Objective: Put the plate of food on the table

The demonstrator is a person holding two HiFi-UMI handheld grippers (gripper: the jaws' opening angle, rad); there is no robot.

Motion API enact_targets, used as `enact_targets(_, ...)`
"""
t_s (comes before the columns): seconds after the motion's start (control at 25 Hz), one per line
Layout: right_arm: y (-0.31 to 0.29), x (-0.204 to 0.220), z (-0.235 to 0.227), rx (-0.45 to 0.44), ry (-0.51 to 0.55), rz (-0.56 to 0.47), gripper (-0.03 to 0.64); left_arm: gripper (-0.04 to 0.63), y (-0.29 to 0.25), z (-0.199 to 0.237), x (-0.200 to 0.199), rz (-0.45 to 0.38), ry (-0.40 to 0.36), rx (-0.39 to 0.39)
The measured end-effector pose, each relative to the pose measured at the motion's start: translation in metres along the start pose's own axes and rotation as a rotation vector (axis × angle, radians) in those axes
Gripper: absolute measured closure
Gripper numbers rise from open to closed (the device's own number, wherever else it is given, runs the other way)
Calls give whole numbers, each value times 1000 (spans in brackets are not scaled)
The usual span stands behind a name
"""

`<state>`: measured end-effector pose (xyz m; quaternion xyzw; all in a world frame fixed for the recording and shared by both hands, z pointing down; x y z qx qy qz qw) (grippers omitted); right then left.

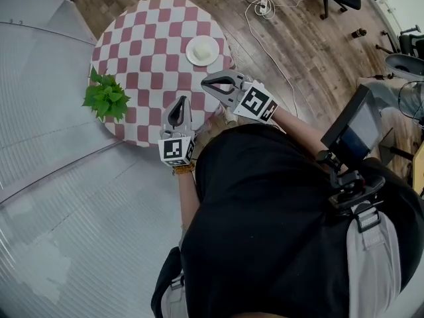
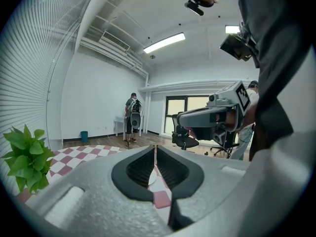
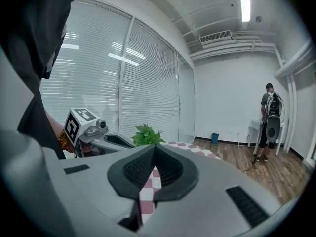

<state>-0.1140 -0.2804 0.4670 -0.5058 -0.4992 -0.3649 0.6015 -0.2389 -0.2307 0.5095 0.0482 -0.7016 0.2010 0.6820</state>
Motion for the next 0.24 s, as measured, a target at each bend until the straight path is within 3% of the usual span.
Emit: enact_targets(0.24,-4,4,4,-9,-18,18,607,574,1,3,12,33,4,14)
Point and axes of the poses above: the fingertips, and each gripper's own axes: y backward along the fingers, z to its left, x out of its underside, the point moved 5 cm from there along y, backward along the fingers, and after that the axes turned 6 degrees about -x, right-handed, at the moved point
